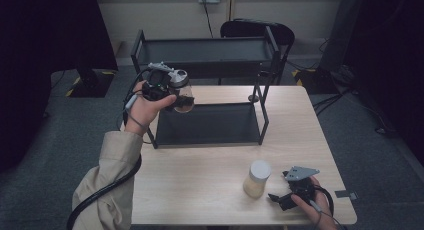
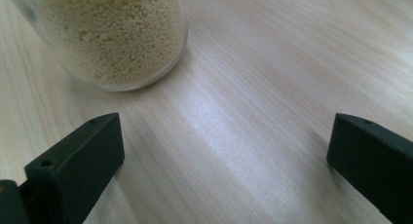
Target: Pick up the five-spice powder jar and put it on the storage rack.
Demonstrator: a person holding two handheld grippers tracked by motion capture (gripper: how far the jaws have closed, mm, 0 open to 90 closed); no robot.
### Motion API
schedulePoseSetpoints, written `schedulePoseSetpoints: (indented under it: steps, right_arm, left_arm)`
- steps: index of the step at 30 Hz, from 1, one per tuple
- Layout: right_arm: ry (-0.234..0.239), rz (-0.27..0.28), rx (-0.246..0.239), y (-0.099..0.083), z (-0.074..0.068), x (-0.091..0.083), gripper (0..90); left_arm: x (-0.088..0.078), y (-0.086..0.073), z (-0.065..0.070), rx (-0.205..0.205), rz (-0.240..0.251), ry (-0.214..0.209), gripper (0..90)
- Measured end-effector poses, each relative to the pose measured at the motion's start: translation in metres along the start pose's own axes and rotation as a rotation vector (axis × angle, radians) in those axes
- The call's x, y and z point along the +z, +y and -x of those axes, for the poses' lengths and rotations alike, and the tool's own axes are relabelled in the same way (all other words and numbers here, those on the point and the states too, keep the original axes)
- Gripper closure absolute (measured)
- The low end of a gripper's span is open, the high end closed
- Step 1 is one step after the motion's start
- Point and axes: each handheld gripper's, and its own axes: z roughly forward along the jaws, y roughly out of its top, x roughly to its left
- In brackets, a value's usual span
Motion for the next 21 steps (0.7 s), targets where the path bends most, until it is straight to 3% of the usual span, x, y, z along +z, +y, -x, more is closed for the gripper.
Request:
schedulePoseSetpoints:
  steps: [21]
  right_arm:
    - [0.0,-0.001,0.0,0.0,0.0,0.0,0.0]
  left_arm:
    - [-0.027,0.048,0.005,0.032,0.003,0.024,30.3]
